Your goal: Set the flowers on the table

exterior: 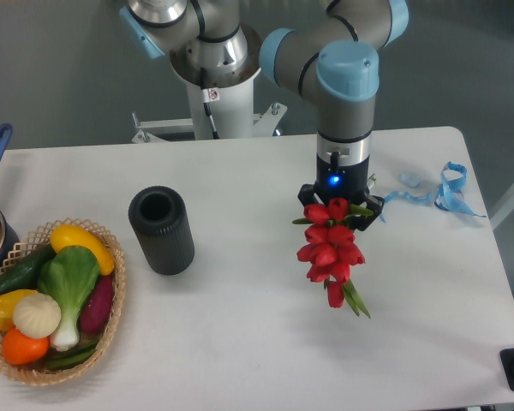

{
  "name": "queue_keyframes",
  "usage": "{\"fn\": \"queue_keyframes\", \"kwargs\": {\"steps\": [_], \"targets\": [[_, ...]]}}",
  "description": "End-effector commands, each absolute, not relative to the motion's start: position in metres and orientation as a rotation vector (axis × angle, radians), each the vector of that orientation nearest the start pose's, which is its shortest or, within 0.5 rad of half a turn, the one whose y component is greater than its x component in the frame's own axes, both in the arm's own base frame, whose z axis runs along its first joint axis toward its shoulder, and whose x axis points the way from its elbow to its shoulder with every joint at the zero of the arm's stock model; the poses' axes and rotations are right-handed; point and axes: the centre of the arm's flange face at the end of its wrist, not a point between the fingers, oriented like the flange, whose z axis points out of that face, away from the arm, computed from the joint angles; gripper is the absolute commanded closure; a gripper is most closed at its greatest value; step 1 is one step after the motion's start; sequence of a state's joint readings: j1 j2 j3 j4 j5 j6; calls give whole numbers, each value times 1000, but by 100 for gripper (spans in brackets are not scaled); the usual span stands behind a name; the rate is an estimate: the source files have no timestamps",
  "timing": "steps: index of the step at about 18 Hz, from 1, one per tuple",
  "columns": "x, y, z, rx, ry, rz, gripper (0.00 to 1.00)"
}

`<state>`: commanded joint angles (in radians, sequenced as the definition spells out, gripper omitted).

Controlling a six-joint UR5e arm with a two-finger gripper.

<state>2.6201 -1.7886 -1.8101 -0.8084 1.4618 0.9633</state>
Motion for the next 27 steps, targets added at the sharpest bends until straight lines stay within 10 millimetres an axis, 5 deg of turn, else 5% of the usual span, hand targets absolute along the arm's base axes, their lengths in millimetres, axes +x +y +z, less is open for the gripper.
{"fn": "queue_keyframes", "kwargs": {"steps": [11, 13, 14, 15, 27], "targets": [[-409, 428, 303, -2953, -52, 260, 93], [-409, 431, 297, -2957, -46, 249, 75], [-406, 434, 296, -2958, -39, 244, 48], [-406, 435, 295, -2957, -37, 248, 0], [-407, 434, 298, -2954, -9, 258, 0]]}}
